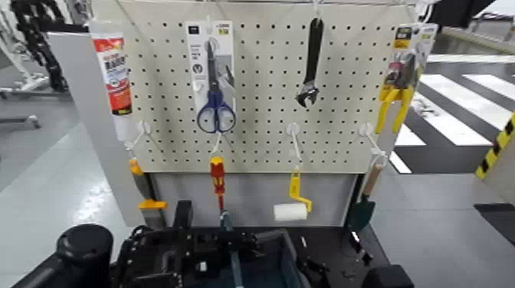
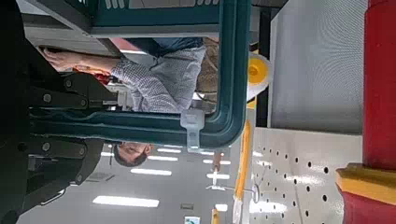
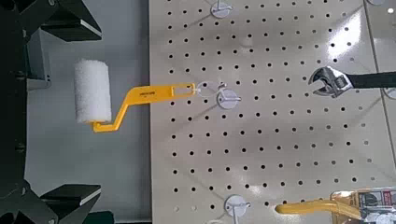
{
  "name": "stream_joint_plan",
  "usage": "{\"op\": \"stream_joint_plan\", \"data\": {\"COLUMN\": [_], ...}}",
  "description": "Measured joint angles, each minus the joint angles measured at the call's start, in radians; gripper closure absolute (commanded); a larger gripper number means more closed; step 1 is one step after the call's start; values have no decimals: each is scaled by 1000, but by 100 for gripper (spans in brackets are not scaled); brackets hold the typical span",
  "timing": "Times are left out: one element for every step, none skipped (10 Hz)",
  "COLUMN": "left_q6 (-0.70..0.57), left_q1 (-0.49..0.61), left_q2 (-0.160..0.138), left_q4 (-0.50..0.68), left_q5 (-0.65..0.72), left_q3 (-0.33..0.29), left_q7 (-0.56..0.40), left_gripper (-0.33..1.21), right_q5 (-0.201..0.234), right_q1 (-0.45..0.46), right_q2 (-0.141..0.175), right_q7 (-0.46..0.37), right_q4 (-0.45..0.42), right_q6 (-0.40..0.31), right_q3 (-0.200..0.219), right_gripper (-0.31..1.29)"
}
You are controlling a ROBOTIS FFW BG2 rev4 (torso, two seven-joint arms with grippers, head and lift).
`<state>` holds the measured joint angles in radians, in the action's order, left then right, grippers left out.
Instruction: Place the crate on the table.
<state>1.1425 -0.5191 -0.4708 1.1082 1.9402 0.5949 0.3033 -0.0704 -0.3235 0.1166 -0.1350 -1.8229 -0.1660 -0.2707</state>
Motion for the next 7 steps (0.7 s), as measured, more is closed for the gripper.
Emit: {"op": "stream_joint_plan", "data": {"left_q6": [-4, -10, -13, -20, -40, -54, -62], "left_q1": [-7, -12, -14, -14, -14, -9, -3], "left_q2": [2, 5, 7, 9, 11, 13, 15], "left_q4": [-9, -17, -20, -20, -13, 2, 14], "left_q5": [-13, -25, -32, -38, -53, -83, -111], "left_q3": [6, 11, 13, 14, 14, 5, -9], "left_q7": [21, 34, 37, 44, 65, 71, 71], "left_gripper": [118, 118, 113, 85, 56, 39, 25], "right_q5": [0, -1, -2, -3, -4, -5, -5], "right_q1": [1, 1, 1, 1, 1, -1, -2], "right_q2": [0, 0, 0, 0, 0, 0, 0], "right_q7": [0, 0, 0, 0, 0, 0, 0], "right_q4": [1, 2, 3, 4, 4, 4, 3], "right_q6": [-1, -3, -4, -5, -6, -6, -6], "right_q3": [-1, -1, -1, 0, 1, 3, 4], "right_gripper": [14, 14, 14, 14, 14, 14, 14]}}
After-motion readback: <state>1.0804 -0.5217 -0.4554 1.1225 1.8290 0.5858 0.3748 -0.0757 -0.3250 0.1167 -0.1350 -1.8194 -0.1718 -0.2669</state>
